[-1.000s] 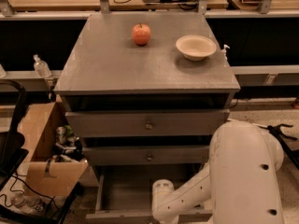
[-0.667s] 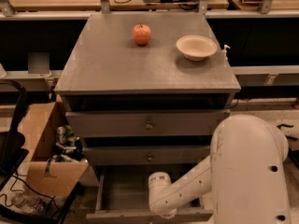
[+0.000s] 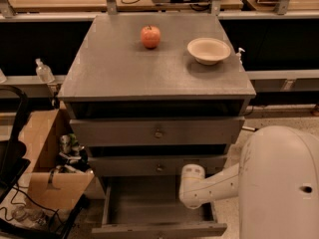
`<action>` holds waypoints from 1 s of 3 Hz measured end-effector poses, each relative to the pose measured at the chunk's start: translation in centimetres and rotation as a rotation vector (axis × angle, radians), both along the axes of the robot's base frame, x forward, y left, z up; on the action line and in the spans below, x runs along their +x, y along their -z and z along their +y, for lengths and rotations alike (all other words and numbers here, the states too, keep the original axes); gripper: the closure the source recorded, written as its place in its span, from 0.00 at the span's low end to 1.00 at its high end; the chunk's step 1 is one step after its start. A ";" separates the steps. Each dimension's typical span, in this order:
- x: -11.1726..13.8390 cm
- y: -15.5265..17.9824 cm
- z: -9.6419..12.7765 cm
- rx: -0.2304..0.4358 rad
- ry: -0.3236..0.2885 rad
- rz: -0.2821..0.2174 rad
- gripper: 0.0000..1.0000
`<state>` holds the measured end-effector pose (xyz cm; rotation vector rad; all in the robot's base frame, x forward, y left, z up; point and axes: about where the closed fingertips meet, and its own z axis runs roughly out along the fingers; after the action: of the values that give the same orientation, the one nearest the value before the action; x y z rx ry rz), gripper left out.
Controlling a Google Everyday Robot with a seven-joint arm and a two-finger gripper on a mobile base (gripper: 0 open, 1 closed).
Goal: Open bottom drawer
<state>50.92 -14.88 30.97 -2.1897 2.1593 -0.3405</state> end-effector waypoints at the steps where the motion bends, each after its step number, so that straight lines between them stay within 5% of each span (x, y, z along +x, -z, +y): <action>1: 3.7 3.7 -3.3 0.090 0.080 0.016 1.00; 2: 6.5 3.0 -3.1 0.122 0.097 -0.006 1.00; 3: 5.6 4.4 -2.8 0.118 0.088 0.024 1.00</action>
Offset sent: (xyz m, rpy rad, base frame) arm 0.0314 -0.0304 -0.0340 0.0793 0.0173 -0.0715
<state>56.48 -17.67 26.52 -2.0524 2.2313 -0.1860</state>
